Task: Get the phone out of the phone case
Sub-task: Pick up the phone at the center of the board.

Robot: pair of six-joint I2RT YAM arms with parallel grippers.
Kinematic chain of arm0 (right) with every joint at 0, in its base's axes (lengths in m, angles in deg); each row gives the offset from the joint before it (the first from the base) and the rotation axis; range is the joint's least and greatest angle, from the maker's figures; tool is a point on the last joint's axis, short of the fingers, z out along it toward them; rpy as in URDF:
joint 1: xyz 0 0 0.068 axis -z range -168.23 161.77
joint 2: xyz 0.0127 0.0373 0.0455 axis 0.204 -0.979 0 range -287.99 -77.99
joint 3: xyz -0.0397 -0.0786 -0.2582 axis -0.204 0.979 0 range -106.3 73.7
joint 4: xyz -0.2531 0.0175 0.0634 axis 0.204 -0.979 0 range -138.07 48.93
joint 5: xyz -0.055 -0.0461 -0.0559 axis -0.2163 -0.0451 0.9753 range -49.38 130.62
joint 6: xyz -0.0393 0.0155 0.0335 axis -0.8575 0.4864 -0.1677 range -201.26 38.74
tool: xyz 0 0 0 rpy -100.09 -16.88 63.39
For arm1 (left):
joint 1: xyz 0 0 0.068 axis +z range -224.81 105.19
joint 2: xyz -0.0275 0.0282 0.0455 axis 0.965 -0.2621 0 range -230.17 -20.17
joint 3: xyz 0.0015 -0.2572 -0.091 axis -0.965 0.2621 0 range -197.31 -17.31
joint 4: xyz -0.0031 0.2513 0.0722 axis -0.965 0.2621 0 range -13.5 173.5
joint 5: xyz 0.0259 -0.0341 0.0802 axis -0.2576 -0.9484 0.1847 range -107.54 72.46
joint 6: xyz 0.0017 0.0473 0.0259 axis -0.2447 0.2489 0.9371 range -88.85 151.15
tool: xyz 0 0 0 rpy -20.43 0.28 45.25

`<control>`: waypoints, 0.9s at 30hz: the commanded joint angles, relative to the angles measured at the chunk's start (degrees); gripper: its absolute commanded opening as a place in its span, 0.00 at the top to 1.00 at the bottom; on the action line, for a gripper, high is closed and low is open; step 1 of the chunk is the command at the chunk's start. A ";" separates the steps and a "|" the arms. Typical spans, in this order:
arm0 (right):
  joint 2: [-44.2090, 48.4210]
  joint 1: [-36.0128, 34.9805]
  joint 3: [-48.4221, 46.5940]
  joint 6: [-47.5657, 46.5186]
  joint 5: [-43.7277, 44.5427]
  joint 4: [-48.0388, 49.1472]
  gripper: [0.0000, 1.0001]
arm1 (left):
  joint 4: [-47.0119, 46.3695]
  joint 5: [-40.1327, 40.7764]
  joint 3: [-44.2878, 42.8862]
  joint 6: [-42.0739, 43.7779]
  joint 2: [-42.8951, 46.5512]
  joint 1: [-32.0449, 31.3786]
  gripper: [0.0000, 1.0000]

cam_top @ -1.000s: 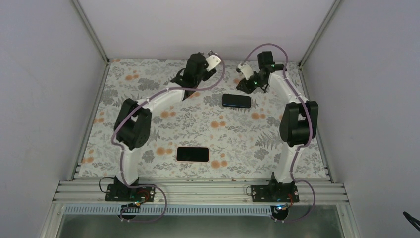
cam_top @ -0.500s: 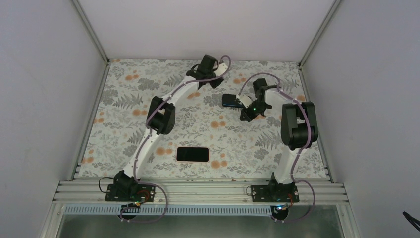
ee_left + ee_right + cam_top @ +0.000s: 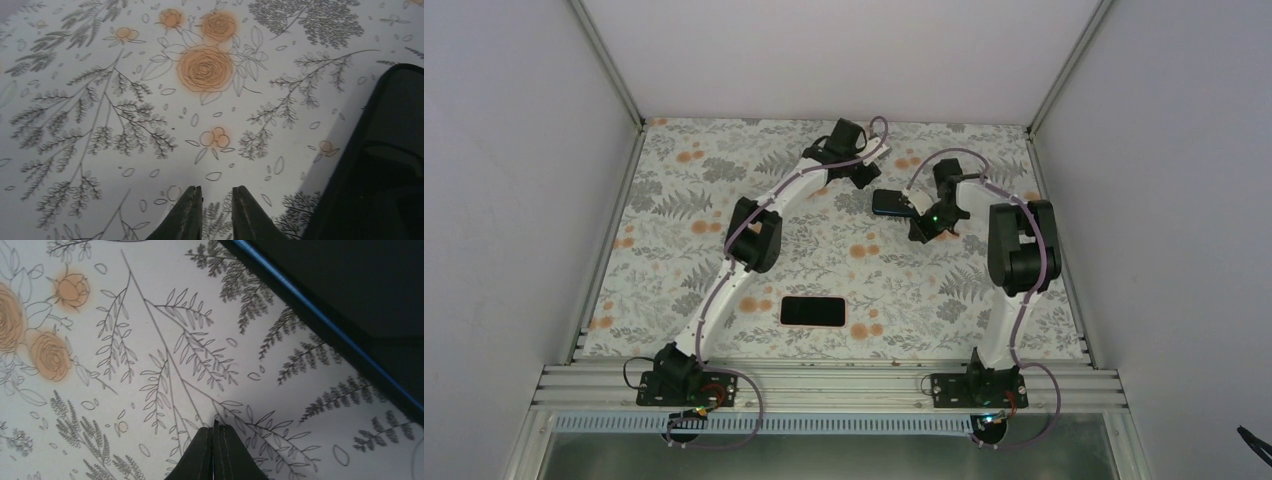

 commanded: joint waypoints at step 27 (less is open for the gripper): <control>-8.14 2.63 -11.98 2.19 9.49 1.73 0.96 | 17.86 -4.45 1.93 4.82 -0.97 -4.80 0.80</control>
